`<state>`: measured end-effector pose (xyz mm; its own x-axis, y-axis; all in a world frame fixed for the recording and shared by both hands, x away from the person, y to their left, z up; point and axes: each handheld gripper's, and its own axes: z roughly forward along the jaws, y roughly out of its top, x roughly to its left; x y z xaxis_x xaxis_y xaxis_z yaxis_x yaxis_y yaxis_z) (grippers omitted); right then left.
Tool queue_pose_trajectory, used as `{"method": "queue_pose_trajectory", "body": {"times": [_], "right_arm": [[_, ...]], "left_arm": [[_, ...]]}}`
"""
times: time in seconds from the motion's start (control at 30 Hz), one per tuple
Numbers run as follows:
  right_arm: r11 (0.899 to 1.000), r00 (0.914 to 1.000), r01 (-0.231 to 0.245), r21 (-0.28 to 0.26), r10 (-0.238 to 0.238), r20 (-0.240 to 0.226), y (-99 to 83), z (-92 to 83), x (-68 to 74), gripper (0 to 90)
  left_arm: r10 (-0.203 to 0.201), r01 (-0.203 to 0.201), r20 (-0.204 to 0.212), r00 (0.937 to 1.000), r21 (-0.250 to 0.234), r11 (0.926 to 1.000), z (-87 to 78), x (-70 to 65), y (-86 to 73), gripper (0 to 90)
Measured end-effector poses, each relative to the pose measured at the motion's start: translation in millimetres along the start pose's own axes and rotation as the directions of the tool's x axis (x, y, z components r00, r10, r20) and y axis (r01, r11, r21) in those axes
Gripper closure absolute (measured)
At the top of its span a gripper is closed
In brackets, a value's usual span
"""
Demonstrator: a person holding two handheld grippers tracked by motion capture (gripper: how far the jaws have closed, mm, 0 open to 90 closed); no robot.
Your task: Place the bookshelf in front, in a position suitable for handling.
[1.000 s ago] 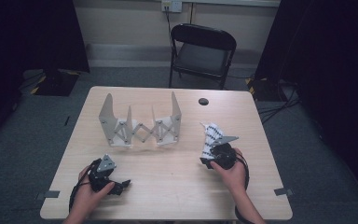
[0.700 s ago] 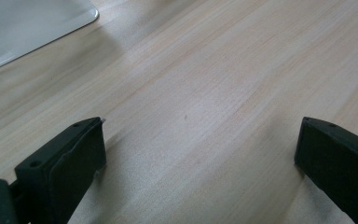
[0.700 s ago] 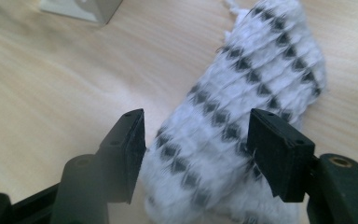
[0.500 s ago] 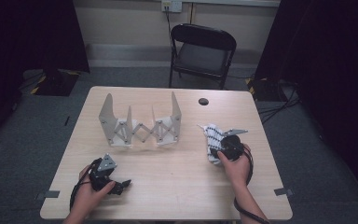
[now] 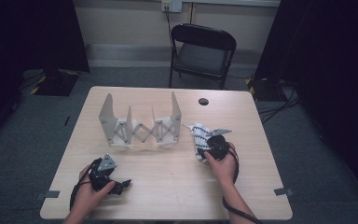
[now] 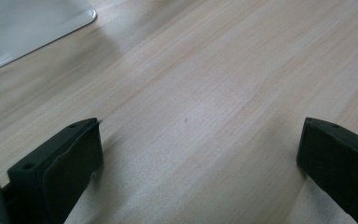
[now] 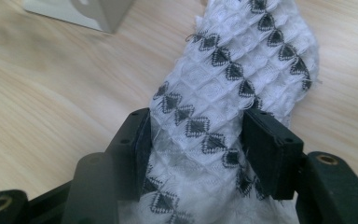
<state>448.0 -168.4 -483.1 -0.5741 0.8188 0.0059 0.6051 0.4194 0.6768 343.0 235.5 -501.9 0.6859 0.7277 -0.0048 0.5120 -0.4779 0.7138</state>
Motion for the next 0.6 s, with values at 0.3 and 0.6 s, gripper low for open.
{"method": "queue_pose_trajectory", "body": {"times": [0.3, 0.6], "right_arm": [[0.999, 0.9975, 0.036, -0.014, -0.037, -0.061, 13.7, 10.4, 29.6, 40.9], [1.000, 0.9990, -0.004, -0.030, 0.002, -0.046, 12.4, -4.0, 20.0, 36.6]], "left_arm": [[0.000, 0.000, 0.001, 1.0000, 0.002, 1.0000, 1.1, 0.5, 1.3, 0.0], [-0.001, 0.001, -0.001, 1.0000, 0.000, 1.0000, 1.7, 0.3, 1.7, 0.0]]}}
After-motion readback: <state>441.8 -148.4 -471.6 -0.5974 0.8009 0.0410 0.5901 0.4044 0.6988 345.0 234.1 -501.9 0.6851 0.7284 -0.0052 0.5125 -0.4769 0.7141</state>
